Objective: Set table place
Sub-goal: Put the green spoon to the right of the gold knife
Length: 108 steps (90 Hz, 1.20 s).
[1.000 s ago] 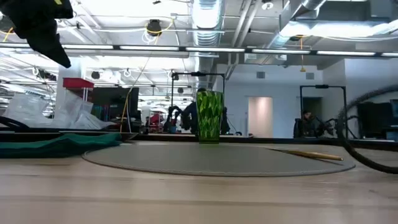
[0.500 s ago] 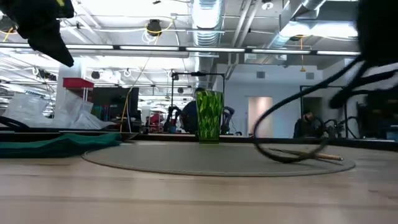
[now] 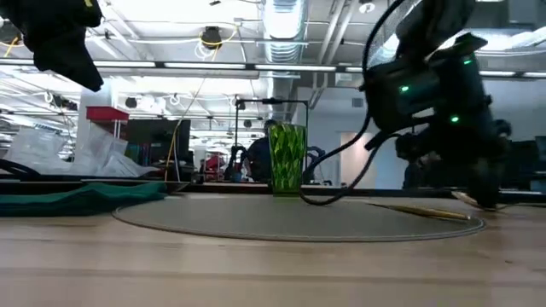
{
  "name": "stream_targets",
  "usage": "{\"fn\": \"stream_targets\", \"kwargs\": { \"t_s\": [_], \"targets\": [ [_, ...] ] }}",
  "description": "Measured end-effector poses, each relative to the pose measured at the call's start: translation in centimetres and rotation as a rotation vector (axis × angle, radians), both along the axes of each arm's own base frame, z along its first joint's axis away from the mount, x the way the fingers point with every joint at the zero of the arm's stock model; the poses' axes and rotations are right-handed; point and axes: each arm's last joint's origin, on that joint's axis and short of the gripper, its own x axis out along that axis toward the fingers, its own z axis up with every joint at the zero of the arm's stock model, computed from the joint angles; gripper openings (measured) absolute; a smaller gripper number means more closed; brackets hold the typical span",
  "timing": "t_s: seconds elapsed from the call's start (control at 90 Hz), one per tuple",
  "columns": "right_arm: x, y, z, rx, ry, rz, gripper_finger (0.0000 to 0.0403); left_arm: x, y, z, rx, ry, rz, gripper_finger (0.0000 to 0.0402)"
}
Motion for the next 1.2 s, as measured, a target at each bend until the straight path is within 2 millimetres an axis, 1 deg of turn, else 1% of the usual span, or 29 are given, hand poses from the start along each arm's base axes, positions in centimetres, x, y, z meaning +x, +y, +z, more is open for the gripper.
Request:
{"fn": "stream_targets", "kwargs": {
  "t_s": [0.111,0.256,0.411,0.511,0.633,0.811,0.956,1.078,1.133,1.2],
  "targets": [
    [1.2,-1.4,0.6,-0.017,-0.039,0.043,0.0000,0.0,0.0,0.0,0.003,0.002,0.001,0.0123],
    [2.4,-3.2,1.2,-0.050,-0.110,-0.016,0.0000,0.1,0.0,0.0,0.008,0.010,-0.003,0.0123],
    [3.1,-4.0,1.7,-0.062,-0.145,-0.046,0.0003,0.1,0.0,0.0,0.009,0.011,-0.005,0.0123],
    [3.4,-4.2,1.9,-0.069,-0.161,-0.055,0.0018,0.1,0.0,0.0,0.011,0.012,-0.006,0.0123],
    [3.6,-4.4,2.3,-0.070,-0.169,-0.067,0.0056,0.1,0.0,0.0,0.014,0.015,-0.010,0.0123],
    [3.4,-4.5,3.4,-0.082,-0.156,-0.107,0.0115,0.1,0.0,-0.1,0.029,0.028,-0.029,0.0123],
    [2.8,-4.0,5.4,-0.098,-0.198,-0.133,0.0152,0.1,0.0,-0.1,0.048,0.045,-0.053,0.0123],
    [2.3,-3.0,6.7,-0.124,-0.274,-0.153,0.0163,0.1,0.0,-0.1,0.059,0.050,-0.059,0.0123],
    [2.0,-2.4,6.5,-0.138,-0.294,-0.163,0.0162,0.1,0.0,-0.1,0.059,0.050,-0.058,0.0123],
    [1.6,-1.6,5.8,-0.130,-0.300,-0.169,0.0158,0.1,0.0,0.0,0.057,0.046,-0.053,0.0123]
  ]
}}
